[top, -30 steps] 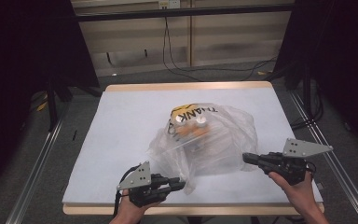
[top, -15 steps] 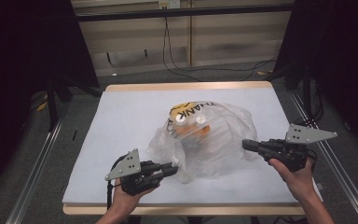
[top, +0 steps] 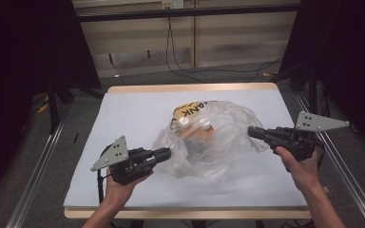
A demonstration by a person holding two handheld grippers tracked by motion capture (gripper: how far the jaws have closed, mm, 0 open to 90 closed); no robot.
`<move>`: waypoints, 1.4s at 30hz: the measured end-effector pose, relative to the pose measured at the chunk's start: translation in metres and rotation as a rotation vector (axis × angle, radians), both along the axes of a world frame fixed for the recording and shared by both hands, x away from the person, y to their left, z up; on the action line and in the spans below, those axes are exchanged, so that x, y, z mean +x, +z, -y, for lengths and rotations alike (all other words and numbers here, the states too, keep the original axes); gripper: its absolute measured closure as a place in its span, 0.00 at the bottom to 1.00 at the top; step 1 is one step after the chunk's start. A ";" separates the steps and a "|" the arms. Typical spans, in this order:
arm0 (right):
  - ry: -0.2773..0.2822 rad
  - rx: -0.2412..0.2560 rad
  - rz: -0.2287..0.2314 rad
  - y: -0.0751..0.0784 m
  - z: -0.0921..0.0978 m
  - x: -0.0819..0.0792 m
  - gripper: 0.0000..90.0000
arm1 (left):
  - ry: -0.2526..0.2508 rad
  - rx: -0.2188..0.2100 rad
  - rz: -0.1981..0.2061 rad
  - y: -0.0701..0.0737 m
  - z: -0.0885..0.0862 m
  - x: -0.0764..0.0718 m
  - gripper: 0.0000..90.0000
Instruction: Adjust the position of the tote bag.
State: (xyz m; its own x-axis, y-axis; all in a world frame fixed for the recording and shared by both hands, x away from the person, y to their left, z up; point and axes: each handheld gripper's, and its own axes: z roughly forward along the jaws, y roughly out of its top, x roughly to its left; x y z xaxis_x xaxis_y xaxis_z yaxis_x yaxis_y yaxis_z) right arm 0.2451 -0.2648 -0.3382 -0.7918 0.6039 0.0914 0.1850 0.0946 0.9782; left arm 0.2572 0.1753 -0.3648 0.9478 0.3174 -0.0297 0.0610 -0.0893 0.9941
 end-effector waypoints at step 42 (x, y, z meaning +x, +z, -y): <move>-0.089 0.072 0.095 0.089 0.001 0.070 1.00 | 0.219 -0.032 0.075 0.069 -0.061 0.071 0.94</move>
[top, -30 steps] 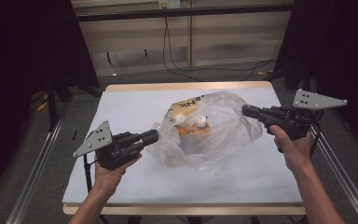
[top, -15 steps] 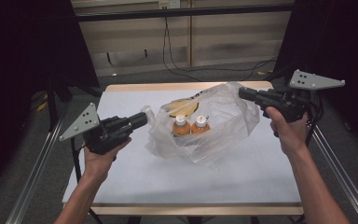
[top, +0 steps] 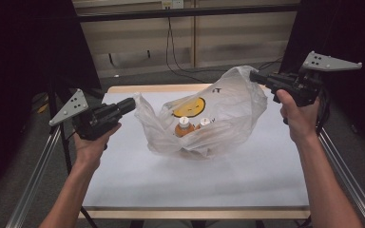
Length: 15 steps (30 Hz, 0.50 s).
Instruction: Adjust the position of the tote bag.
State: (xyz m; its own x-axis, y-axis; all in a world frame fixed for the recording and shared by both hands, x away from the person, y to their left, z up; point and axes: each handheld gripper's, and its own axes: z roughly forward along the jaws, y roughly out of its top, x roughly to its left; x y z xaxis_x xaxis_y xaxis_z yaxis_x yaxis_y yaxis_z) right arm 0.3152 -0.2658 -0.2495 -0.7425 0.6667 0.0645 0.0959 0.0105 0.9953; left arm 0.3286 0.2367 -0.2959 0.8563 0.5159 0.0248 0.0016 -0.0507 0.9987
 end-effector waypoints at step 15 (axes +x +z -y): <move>-0.066 -0.068 -0.027 -0.005 -0.004 0.017 1.00 | 0.087 0.013 -0.048 -0.016 -0.013 0.031 0.94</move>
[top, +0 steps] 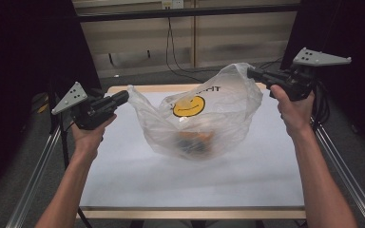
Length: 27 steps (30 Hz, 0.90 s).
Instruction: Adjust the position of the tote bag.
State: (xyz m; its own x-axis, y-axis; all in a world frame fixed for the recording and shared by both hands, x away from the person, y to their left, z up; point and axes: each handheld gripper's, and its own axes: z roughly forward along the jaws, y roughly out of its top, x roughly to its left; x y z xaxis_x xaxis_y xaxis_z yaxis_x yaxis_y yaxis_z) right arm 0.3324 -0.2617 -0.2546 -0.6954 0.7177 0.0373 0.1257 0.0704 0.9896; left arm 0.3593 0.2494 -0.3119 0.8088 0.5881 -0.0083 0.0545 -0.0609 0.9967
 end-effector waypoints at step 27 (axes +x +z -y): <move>0.019 0.024 -0.100 -0.056 -0.004 -0.002 1.00 | -0.038 -0.001 -0.016 -0.012 0.006 -0.031 0.46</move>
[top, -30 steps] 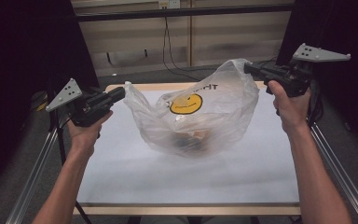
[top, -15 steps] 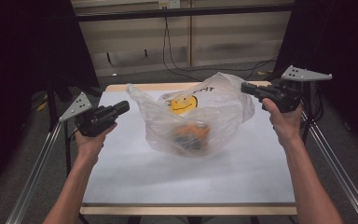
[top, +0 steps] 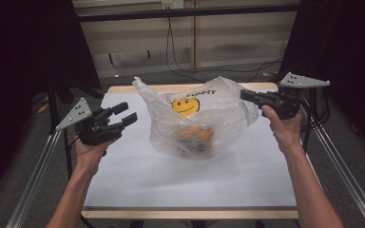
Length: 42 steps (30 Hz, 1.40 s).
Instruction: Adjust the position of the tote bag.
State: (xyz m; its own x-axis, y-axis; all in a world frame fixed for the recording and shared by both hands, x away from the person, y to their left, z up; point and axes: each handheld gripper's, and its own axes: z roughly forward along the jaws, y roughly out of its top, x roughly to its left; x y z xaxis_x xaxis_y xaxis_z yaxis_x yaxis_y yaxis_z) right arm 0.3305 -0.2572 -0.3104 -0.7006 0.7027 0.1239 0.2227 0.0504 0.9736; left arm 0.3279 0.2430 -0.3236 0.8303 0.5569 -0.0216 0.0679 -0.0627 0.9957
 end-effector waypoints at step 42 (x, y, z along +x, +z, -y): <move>0.011 -0.046 -0.051 -0.017 -0.011 0.007 1.00 | -0.143 0.121 -0.090 -0.049 0.040 0.012 0.99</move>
State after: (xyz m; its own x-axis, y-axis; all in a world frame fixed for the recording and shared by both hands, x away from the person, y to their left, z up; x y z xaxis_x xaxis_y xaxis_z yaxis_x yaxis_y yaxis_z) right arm 0.3377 -0.2459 -0.3276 -0.7019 0.7007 0.1277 0.2714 0.0973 0.9575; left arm 0.3395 0.2028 -0.3722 0.8987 0.4368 -0.0393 0.1379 -0.1964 0.9708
